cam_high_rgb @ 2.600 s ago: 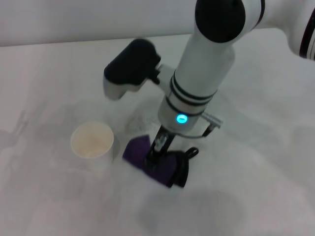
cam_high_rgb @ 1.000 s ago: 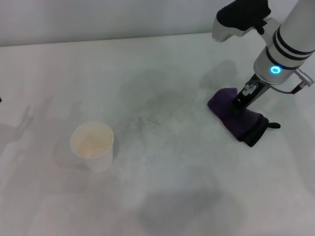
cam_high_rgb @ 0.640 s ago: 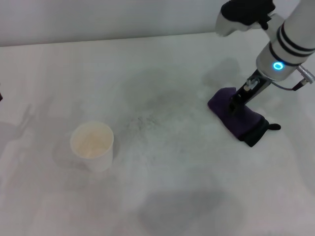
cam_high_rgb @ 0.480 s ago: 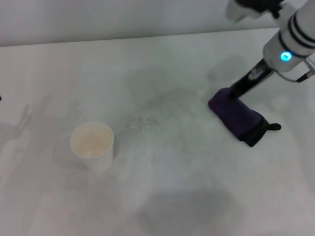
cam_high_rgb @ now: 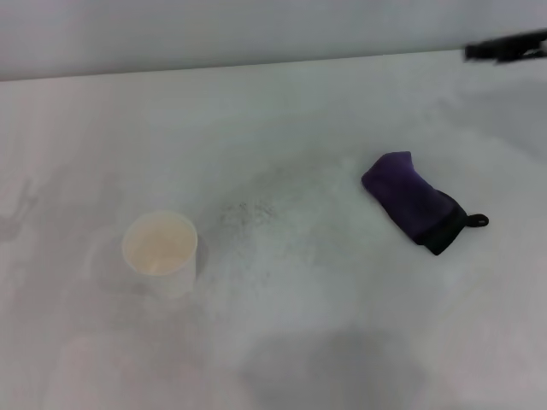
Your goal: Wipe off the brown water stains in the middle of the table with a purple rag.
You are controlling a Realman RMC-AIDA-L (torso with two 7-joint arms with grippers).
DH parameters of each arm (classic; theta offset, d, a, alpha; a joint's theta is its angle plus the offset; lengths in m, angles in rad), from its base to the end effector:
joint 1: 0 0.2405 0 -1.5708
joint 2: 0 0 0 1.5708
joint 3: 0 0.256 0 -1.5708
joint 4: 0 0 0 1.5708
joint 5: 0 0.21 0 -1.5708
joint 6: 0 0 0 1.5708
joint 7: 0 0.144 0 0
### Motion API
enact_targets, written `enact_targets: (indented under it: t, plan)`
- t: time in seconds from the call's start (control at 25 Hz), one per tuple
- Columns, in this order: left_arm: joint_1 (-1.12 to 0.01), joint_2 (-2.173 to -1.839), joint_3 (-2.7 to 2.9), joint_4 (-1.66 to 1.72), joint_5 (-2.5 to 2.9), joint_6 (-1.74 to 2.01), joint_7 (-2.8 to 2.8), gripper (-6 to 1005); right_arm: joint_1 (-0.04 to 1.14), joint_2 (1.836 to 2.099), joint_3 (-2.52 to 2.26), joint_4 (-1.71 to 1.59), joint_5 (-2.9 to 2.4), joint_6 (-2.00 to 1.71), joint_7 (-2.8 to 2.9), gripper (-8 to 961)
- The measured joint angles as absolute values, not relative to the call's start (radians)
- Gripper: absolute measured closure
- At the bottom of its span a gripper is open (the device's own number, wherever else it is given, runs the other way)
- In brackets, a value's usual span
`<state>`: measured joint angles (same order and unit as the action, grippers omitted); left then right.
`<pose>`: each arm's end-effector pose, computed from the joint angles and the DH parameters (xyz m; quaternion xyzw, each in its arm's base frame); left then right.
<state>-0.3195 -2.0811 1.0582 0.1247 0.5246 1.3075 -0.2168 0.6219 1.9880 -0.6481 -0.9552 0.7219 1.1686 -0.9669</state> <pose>-0.3573 0.2920 0.0141 -0.7123 -0.1726 -0.2782 0.6208 0.2925 0.4144 0.1099 -0.8128 0.4427 0.0838 0.3691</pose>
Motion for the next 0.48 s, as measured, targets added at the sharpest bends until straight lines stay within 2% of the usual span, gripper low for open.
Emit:
enact_targets:
  t: [0.2, 0.48]
  plan:
    - [-0.325, -2.083, 1.058, 0.111, 0.473, 1.303, -0.188, 137, 0.502, 1.964, -0.537, -0.858, 1.09, 1.038, -1.238, 551]
    - [-0.32, -2.088, 1.059, 0.091, 0.396, 1.339, -0.16, 137, 0.372, 1.973, -0.503, -0.715, 1.503, 0.945, -1.692, 532]
